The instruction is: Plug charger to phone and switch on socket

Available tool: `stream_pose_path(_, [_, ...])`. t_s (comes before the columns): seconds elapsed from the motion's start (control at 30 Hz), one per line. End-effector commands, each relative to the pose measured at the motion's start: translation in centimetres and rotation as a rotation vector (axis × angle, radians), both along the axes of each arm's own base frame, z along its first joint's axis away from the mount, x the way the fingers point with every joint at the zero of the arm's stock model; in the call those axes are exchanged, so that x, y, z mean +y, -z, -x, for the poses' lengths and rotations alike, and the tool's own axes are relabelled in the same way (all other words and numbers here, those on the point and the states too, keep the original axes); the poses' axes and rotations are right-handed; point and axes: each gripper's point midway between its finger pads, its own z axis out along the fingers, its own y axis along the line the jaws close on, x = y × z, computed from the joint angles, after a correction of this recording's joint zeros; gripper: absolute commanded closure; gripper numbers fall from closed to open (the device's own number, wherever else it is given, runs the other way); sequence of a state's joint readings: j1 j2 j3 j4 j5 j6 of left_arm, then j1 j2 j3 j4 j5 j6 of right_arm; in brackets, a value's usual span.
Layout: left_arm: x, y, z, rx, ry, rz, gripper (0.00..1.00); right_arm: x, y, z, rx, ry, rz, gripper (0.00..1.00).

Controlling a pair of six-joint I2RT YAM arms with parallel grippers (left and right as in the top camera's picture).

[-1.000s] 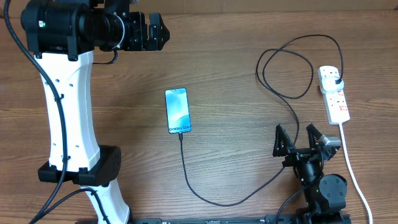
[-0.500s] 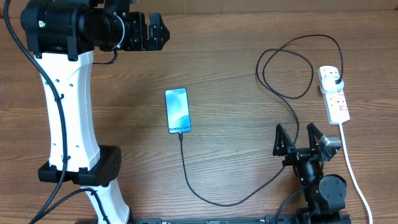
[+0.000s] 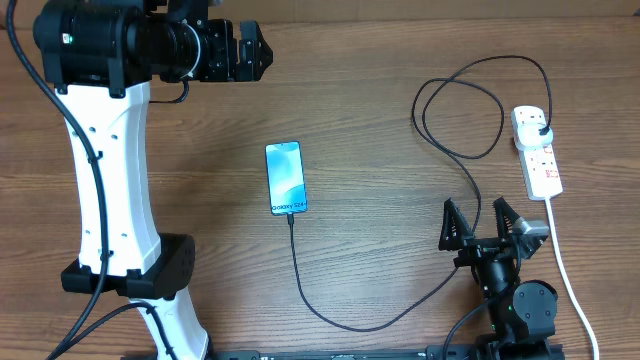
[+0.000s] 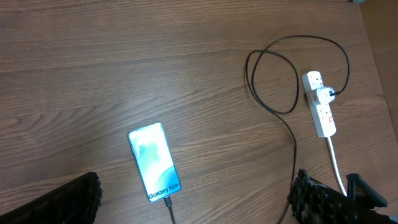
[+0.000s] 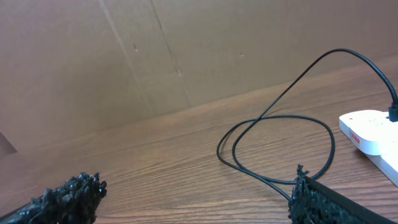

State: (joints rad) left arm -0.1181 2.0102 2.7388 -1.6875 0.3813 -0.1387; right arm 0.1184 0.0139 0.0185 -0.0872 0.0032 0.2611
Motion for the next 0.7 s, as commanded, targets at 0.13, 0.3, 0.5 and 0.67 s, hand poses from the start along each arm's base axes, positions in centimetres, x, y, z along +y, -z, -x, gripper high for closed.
stream_pose_path(0.13, [-0.5,-2.2,4.7,-0.027,0.037,-0.006,0.00,0.0,0.2,0.0,-0.004,-0.002,-0.001,0.00])
stream_pose_path(0.3, [0.7,-2.3,12.8,0.000,0.038,-0.009,0.00,0.0,0.2,0.0,-0.004,-0.002,-0.001,0.00])
stream_pose_path(0.5, [3.6,-0.2,18.3,0.013,-0.040,-0.077,0.00,0.0,0.2,0.0,-0.004,-0.002,-0.001,0.00])
stream_pose_path(0.67, [5.7,2.9,21.8,0.041,-0.130,-0.081,0.00,0.0,0.2,0.0,-0.004,-0.002,-0.001,0.00])
